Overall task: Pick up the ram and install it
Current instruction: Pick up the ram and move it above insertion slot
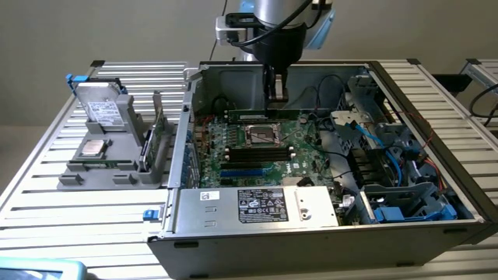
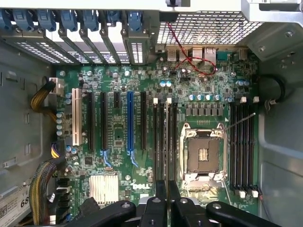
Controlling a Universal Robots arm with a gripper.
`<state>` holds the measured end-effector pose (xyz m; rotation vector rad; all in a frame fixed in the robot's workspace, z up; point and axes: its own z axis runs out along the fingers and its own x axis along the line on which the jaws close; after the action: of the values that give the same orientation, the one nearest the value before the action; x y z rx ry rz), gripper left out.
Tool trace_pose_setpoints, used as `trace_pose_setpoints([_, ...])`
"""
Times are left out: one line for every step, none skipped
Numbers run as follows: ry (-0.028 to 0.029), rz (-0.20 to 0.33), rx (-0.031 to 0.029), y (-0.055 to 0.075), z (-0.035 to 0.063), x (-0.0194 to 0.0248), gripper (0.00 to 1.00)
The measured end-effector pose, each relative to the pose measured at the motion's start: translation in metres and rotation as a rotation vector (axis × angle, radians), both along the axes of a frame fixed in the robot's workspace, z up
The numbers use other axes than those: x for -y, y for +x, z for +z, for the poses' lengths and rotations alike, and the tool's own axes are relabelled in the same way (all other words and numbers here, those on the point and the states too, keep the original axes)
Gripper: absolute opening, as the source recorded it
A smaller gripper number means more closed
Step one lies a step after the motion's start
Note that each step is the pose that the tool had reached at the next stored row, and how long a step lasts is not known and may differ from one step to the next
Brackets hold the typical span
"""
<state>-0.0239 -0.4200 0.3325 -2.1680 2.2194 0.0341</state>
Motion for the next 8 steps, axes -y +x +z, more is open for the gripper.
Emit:
trace_pose_setpoints([0.0, 0.0, 0.0, -0.0002, 0.0, -0.0001, 0.14])
trace_pose_setpoints([0.0, 0.0, 0.0, -0.0004, 0.0, -0.0002, 0.14])
trace_pose_setpoints([0.0, 0.0, 0.0, -0.0006, 0.0, -0.0003, 0.14])
trace_pose_setpoints([0.0, 0.0, 0.0, -0.0008, 0.0, -0.0004, 0.14])
trace_pose_setpoints([0.0, 0.0, 0.0, -0.0009, 0.0, -0.0005, 0.14])
trace_pose_setpoints([0.0001, 0.0, 0.0, -0.0011, 0.0, -0.0007, 0.14])
trace_pose_setpoints([0.0, 0.0, 0.0, -0.0013, 0.0, -0.0008, 0.14])
trace_pose_setpoints([0.0, 0.0, 0.0, -0.0016, 0.0, -0.0009, 0.14])
